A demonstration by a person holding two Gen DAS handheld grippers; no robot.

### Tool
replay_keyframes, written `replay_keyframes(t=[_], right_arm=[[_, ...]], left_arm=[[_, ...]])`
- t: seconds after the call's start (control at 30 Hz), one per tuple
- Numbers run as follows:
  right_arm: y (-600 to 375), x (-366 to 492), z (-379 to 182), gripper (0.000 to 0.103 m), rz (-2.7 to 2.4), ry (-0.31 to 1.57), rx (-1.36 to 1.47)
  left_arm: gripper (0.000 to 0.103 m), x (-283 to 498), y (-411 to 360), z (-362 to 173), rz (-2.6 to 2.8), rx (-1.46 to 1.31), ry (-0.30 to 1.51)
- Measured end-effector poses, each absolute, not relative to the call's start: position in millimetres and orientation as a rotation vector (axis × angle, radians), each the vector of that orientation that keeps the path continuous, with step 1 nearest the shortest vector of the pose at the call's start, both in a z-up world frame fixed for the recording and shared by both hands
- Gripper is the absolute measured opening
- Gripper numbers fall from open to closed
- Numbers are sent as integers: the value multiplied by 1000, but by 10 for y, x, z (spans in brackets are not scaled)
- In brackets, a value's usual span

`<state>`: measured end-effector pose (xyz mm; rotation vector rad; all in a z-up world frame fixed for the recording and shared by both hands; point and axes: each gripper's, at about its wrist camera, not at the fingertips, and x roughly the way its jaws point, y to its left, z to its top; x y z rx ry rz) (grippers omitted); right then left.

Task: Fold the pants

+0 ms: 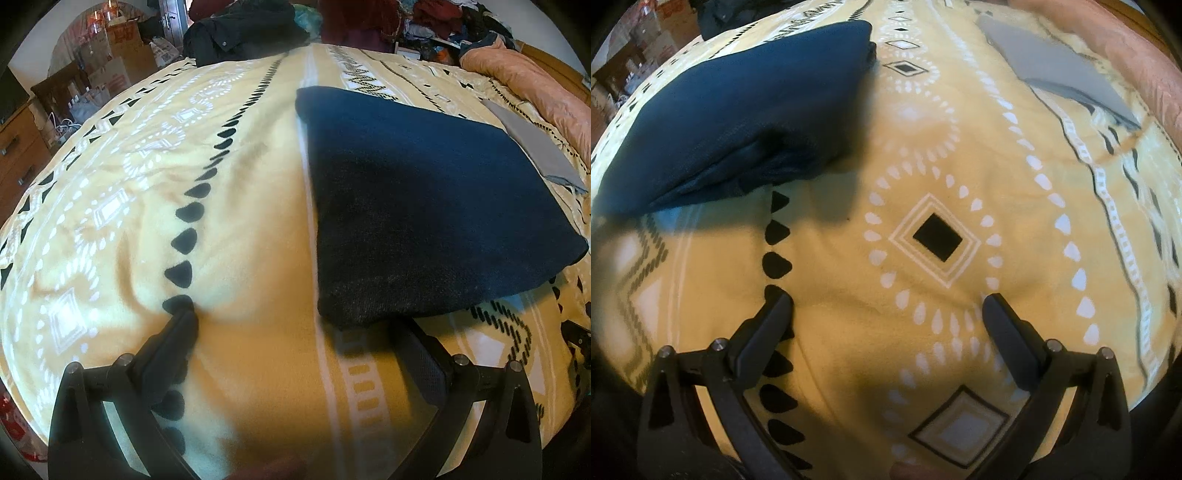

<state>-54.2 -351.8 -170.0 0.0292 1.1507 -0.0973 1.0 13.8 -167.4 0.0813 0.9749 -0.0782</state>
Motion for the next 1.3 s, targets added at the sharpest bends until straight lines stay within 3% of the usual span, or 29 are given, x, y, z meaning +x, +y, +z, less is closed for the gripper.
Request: replay_keyframes(t=[0.1,0.37,0.53,0.83,1.3], right_arm=[[-3419,-675,-1380,101,-109,1077,11],[-2969,-895,103,102,-85,752,27],[-2799,-896,617,103,-65,696,16],[-2779,-938,731,103,-73,714,42],[-2778,-977,702,103,-79,736,50]], left_arm=[[103,-85,64,-1378,-70,103,916],[103,-463,-302,62,-135,45,681],[103,-692,-417,648,-150,38,599],[103,-940,-367,920,-146,-7,591],[103,-904,-441,815,-136,20,609]])
